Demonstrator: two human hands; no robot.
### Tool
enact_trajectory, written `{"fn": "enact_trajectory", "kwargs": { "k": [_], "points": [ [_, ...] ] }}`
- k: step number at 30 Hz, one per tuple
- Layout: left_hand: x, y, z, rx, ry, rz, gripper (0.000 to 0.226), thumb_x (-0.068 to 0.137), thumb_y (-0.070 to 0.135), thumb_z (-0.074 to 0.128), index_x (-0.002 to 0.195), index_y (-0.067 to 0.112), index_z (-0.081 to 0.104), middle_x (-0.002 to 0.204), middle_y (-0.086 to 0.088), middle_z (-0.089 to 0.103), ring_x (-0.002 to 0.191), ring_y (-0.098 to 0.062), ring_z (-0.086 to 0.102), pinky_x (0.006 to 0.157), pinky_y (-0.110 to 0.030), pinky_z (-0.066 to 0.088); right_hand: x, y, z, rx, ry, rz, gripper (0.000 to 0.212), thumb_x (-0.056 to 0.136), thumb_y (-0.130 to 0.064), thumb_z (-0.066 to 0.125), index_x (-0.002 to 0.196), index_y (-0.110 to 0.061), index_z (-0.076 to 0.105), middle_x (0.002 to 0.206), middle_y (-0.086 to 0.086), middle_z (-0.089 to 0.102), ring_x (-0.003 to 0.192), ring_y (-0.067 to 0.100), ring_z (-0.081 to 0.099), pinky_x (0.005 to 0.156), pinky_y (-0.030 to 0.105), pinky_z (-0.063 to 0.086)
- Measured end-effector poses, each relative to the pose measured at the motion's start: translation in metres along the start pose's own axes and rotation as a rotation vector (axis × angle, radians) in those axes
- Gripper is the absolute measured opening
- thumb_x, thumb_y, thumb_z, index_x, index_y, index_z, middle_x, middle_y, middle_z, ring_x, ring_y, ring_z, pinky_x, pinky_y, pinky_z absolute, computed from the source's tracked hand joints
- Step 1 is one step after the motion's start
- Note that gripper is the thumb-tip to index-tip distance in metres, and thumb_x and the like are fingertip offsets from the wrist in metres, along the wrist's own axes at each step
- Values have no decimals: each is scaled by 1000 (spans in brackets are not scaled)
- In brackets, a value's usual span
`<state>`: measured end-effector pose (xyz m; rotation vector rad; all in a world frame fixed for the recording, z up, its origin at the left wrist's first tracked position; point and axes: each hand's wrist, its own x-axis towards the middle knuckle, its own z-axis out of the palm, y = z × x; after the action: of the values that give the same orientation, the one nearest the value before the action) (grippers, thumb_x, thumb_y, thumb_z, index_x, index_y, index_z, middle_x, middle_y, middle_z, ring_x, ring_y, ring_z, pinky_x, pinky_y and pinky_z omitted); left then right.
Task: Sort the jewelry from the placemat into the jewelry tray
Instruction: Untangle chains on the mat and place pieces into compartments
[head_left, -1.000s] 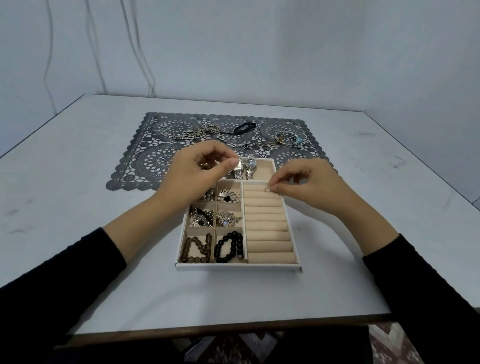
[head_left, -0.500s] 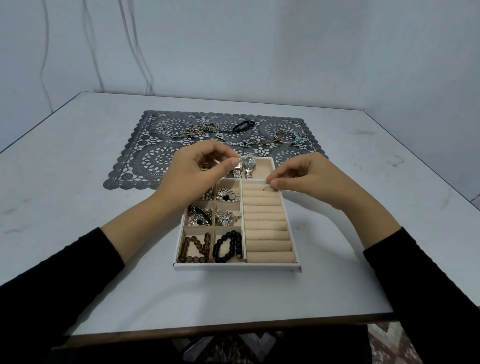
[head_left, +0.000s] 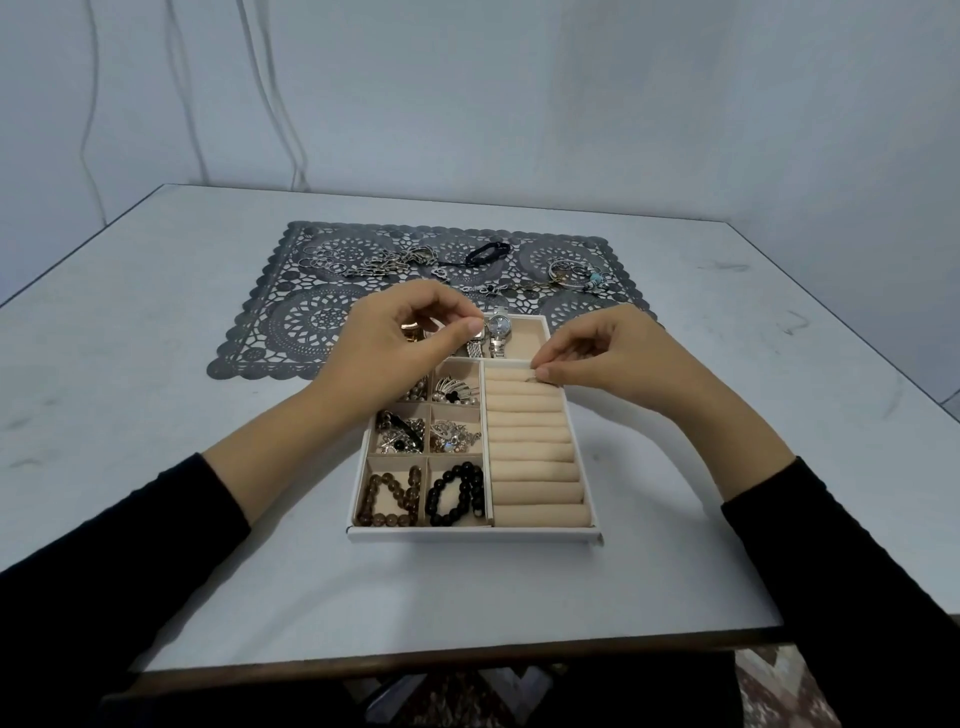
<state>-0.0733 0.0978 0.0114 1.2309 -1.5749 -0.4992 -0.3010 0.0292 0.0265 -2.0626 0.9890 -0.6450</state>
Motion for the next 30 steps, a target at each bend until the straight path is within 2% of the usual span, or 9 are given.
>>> {"fn": "enact_trajectory", "kwargs": {
  "k": [3, 5, 8, 10, 12, 13, 16, 26, 30],
  "points": [
    [2, 2, 1, 44, -14, 16, 8, 86, 23, 73, 93, 20, 73, 85, 6, 71, 80, -10, 66, 73, -25, 53, -2, 3, -4, 118, 10, 16, 11, 79, -13, 76, 91, -11, 75, 75, 3, 72, 69, 9, 64, 62, 15, 48],
    [3, 4, 3, 72, -27, 32, 8, 86, 23, 73, 93, 20, 73, 85, 7, 71, 81, -10, 65, 75, -27, 55, -2, 7, -6, 247, 125, 33, 12, 85, -13, 71, 96, -10, 74, 79, 4, 70, 67, 7, 63, 59, 15, 48],
    [4, 8, 5, 114, -45, 70, 7, 85, 22, 74, 92, 22, 73, 85, 10, 70, 79, -2, 63, 74, -20, 53, 6, 27, -6, 74, 381, 18, 11, 89, -22, 65, 98, -23, 73, 90, -6, 72, 80, 4, 64, 72, 17, 47],
    [5, 10, 7, 143, -64, 83, 7, 85, 21, 74, 91, 22, 73, 85, 12, 70, 79, 2, 62, 73, -12, 48, 10, 38, -3, -54, 441, 61, 16, 90, -29, 61, 103, -29, 71, 98, -11, 70, 90, 5, 64, 79, 24, 50],
    [7, 10, 8, 178, -97, 89, 6, 84, 21, 74, 91, 22, 73, 86, 13, 70, 81, 3, 63, 72, -9, 46, 11, 43, 1, -181, 430, 62, 25, 92, -28, 58, 115, -24, 68, 112, -9, 68, 103, 9, 61, 90, 24, 47],
    [8, 9, 9, 191, -118, 89, 6, 84, 20, 75, 91, 21, 74, 86, 12, 71, 81, 1, 63, 72, -9, 45, 11, 44, 2, -271, 402, 56, 29, 94, -26, 56, 121, -20, 65, 118, -6, 66, 109, 12, 59, 91, 16, 40],
    [11, 4, 12, 250, -190, 123, 7, 83, 21, 76, 90, 19, 75, 84, 12, 70, 80, -2, 64, 70, -10, 46, 12, 46, 7, -412, 333, 39, 32, 96, -21, 52, 126, -14, 60, 122, 0, 64, 113, 16, 55, 79, 7, 27],
    [15, -3, 16, 367, -235, 268, 9, 83, 24, 77, 90, 19, 76, 83, 8, 69, 80, -4, 63, 72, -23, 51, 13, 50, 8, -423, 284, 28, 30, 95, -20, 54, 122, -12, 63, 119, 3, 66, 112, 18, 57, 87, 15, 34],
    [15, -2, 15, 376, -280, 280, 10, 83, 23, 77, 91, 18, 77, 86, 11, 68, 84, -1, 63, 76, -15, 48, 14, 51, 8, -431, 280, 36, 32, 96, -21, 54, 125, -12, 61, 124, 0, 64, 117, 16, 55, 88, 10, 30]
  ]
}}
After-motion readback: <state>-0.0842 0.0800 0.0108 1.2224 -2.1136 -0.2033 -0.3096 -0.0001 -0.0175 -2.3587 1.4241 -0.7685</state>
